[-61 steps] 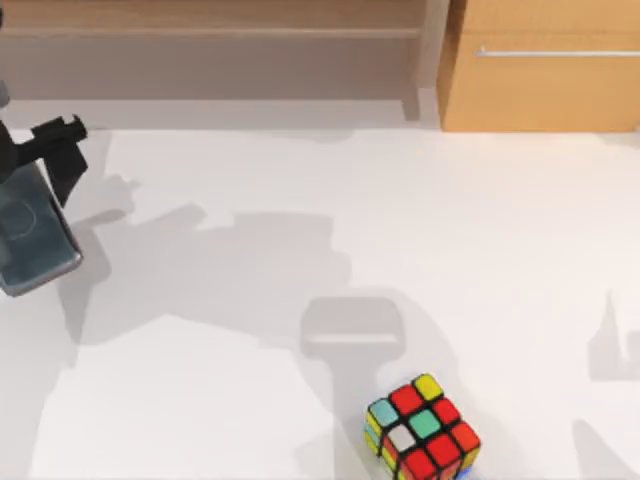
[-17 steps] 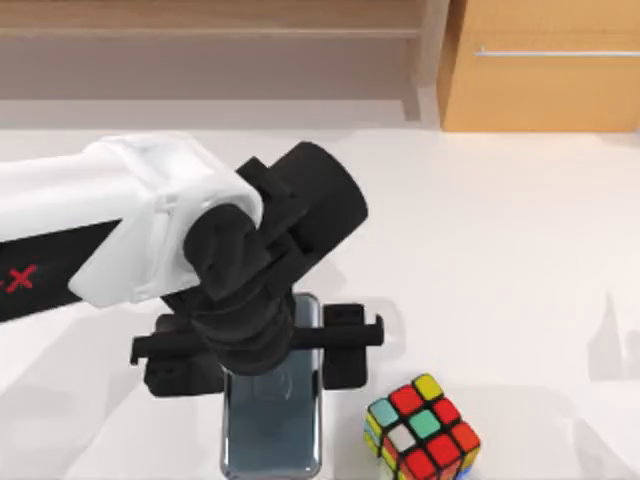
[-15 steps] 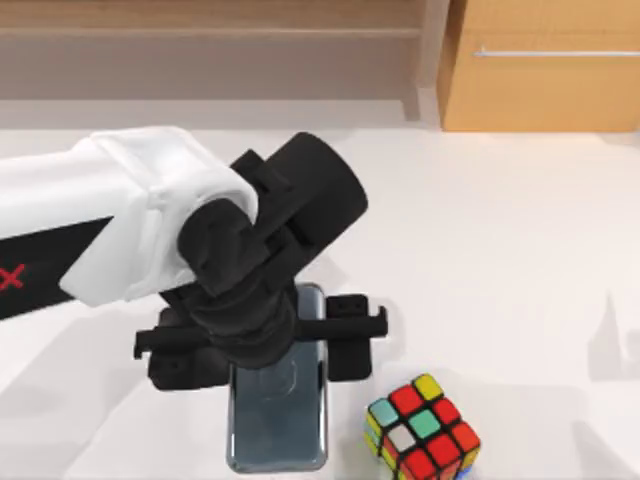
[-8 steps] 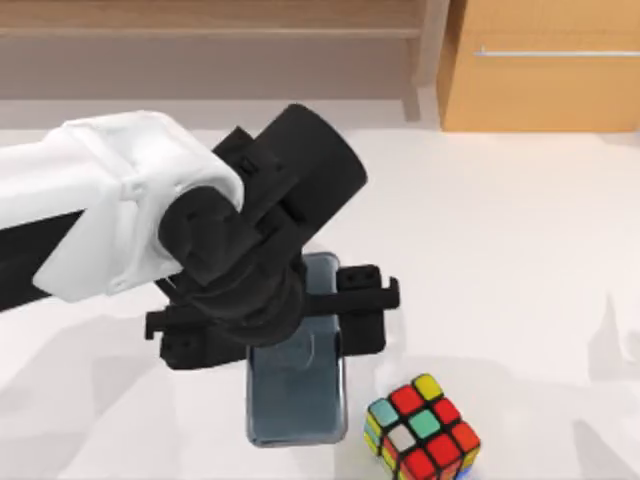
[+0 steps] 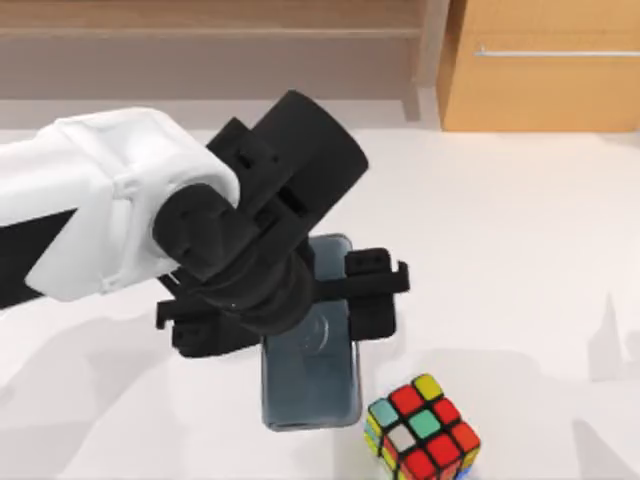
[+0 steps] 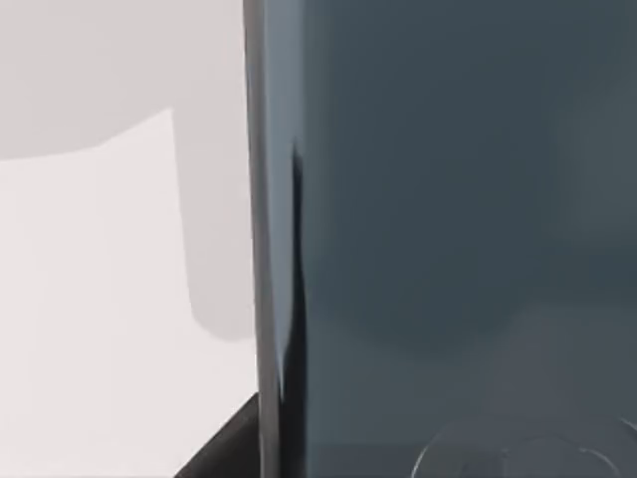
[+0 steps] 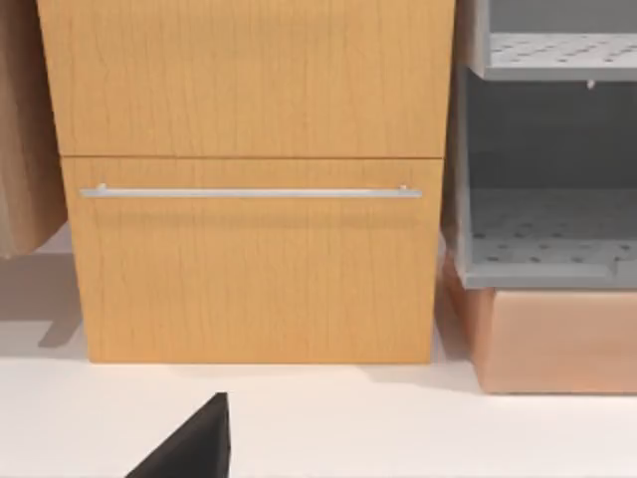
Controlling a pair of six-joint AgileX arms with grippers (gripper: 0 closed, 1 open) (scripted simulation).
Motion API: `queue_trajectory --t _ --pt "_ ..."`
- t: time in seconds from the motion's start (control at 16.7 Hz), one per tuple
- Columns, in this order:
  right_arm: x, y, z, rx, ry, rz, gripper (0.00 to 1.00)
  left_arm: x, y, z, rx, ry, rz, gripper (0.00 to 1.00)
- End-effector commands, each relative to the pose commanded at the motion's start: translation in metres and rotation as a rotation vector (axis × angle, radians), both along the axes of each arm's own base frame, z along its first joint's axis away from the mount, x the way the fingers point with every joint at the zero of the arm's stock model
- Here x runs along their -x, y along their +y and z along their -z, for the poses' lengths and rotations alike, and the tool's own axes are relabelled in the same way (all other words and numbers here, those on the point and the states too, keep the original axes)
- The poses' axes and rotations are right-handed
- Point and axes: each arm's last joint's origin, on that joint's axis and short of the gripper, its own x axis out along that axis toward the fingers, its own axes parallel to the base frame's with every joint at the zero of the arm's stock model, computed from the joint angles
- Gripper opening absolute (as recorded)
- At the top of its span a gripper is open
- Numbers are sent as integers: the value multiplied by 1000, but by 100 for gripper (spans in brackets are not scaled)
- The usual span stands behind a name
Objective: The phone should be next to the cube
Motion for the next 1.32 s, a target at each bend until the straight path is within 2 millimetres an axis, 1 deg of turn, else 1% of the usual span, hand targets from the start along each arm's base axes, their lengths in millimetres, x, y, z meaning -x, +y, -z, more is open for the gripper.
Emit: queue_trajectory --t 0.24,0.48,0.72,0.9,1.02,1.32 --pt "0 0 0 0 0 0 100 -1 -2 10 -12 11 0 0" --pt "0 0 0 0 0 0 100 -1 -3 30 -56 50 1 0" --pt "0 0 0 0 0 0 100 2 -1 62 -140 123 1 0" --pt "0 0 0 0 0 0 100 8 5 93 -231 200 2 0" --pt "0 0 0 0 0 0 100 12 10 108 -282 244 3 0" --pt "0 0 0 0 0 0 100 12 10 108 -282 244 3 0"
